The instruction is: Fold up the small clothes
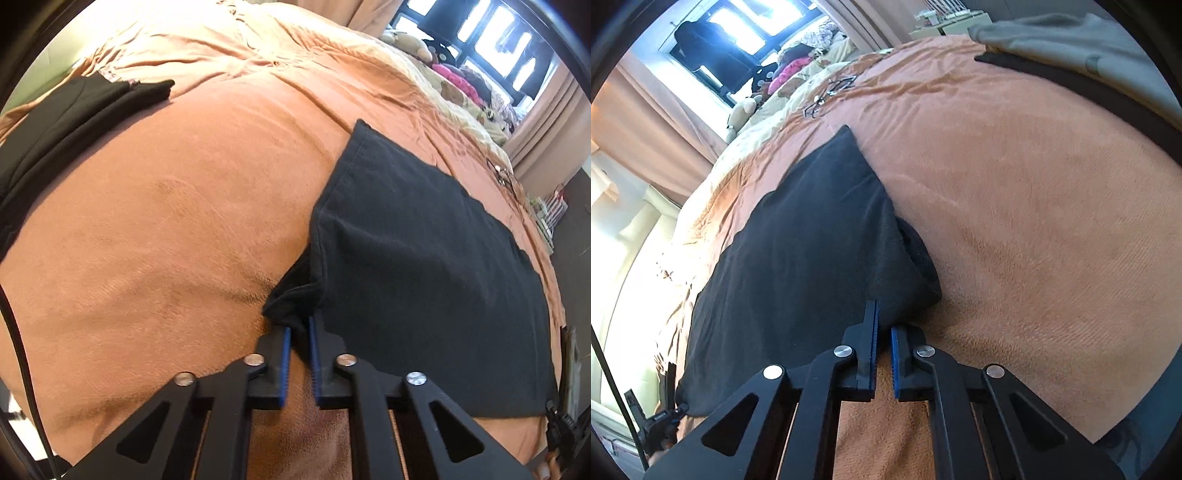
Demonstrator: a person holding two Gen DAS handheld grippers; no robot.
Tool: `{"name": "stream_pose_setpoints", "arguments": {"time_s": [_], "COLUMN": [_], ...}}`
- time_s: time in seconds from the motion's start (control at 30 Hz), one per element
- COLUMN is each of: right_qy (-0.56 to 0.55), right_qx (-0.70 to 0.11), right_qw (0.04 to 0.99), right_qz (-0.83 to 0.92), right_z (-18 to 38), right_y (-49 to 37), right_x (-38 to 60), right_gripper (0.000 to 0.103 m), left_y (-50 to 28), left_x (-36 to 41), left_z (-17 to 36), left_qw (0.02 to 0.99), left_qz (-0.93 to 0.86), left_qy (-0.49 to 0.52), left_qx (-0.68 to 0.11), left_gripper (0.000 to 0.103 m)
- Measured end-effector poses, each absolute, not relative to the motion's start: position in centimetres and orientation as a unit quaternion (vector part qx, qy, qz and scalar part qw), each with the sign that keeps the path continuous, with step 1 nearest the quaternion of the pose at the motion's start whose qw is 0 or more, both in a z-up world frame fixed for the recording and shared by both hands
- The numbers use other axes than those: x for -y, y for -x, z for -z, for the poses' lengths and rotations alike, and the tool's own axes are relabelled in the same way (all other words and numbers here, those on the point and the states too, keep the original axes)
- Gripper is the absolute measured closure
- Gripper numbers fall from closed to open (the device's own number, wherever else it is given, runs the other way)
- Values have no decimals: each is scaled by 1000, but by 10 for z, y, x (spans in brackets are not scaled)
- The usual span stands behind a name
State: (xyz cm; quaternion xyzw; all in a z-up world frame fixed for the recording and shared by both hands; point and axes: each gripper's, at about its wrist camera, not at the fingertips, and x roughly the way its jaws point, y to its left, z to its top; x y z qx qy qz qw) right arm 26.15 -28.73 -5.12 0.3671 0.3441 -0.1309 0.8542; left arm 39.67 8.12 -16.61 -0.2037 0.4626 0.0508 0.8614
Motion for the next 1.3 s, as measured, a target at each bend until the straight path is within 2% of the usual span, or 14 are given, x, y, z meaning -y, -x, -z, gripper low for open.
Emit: {"name": "stream_pose_setpoints", "arguments": {"time_s": [0.1, 0.53, 0.73, 1.3], "right_qy": [-359, -321, -321, -280], "right_qx": [-339, -318, -316, -354], "right_qw": [859, 885, 887, 888], "right_qz": [133, 113, 106, 93], "right_z": [42, -19, -26, -16], "right_y": [-260, -234, -216, -159], "right_x": [286, 275, 275, 261], "right_gripper": [102, 102, 102, 102], "left_y": [-397, -379, -354, -260], "left_x": [-77, -88, -99, -117], "left_z": [148, 95, 84, 118], "left_qw": [872, 887, 890, 888], "left_qz": [-51, -44, -37, 0], "left_qy": [182, 202, 203, 201], "left_qx": [-451, -414, -406, -413], "left_gripper": [97, 100, 100, 100]}}
